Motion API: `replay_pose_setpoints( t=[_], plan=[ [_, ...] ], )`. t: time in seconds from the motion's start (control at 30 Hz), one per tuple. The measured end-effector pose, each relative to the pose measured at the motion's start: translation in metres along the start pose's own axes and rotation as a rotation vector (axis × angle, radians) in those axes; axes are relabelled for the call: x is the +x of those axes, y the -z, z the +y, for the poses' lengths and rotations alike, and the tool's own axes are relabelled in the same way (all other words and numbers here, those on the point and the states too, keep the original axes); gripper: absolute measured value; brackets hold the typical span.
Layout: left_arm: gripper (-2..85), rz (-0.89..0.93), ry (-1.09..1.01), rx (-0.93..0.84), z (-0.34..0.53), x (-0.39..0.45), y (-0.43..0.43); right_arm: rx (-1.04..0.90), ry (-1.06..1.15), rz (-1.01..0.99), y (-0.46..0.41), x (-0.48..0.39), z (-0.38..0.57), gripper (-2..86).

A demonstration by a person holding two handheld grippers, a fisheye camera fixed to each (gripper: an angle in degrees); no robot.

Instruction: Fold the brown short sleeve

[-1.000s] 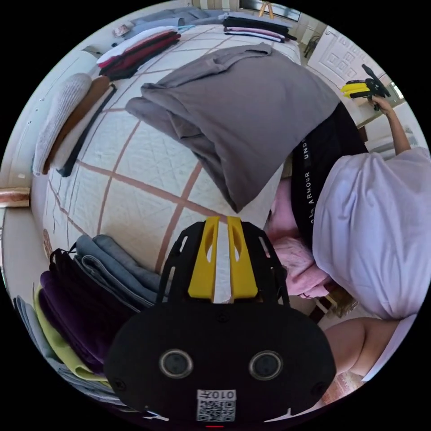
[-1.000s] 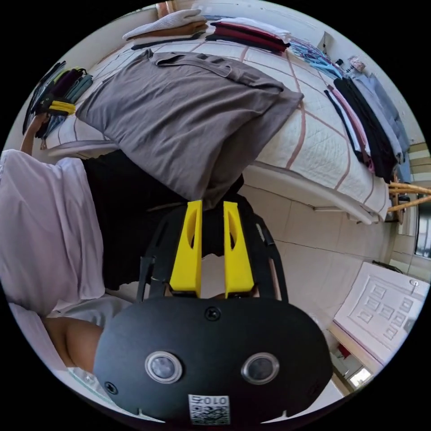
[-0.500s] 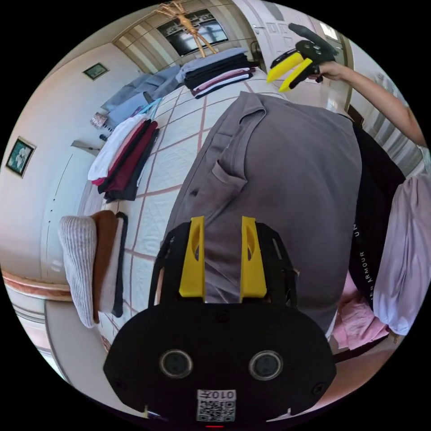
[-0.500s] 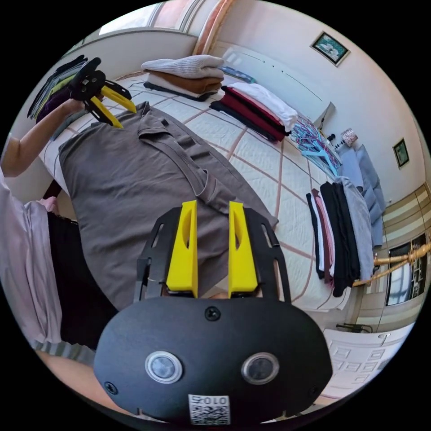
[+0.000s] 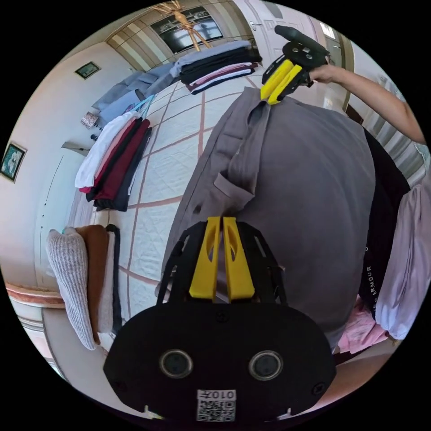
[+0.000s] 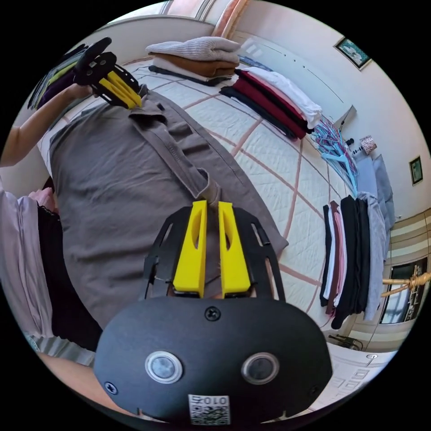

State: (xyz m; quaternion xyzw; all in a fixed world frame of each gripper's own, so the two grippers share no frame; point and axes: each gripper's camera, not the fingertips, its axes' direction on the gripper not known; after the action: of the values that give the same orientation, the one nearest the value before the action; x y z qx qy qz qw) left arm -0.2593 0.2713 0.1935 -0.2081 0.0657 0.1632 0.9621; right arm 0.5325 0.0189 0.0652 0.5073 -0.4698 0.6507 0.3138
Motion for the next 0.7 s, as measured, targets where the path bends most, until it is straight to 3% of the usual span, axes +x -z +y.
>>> replay_pose_setpoints(
  t=[0.2,0.33,0.47,0.7],
  plan=[
    [1.8,0.082,0.522,0.040,0.025,-0.101,0.004,0.000,-0.420,0.167,0.001,0.051,-0.005,4.7],
    [4.2,0.001,0.568,0.007,0.053,-0.096,0.029,0.024,-0.523,0.198,0.018,0.052,0.027,6.1],
    [6.3,-0.038,0.638,-0.038,0.107,-0.078,0.057,-0.012,-0.613,0.078,0.020,0.059,0.098,10.0],
    [8.7,0.183,0.797,0.011,0.212,-0.009,0.094,0.041,-0.695,-0.320,0.027,0.033,0.195,12.3]
  ],
)
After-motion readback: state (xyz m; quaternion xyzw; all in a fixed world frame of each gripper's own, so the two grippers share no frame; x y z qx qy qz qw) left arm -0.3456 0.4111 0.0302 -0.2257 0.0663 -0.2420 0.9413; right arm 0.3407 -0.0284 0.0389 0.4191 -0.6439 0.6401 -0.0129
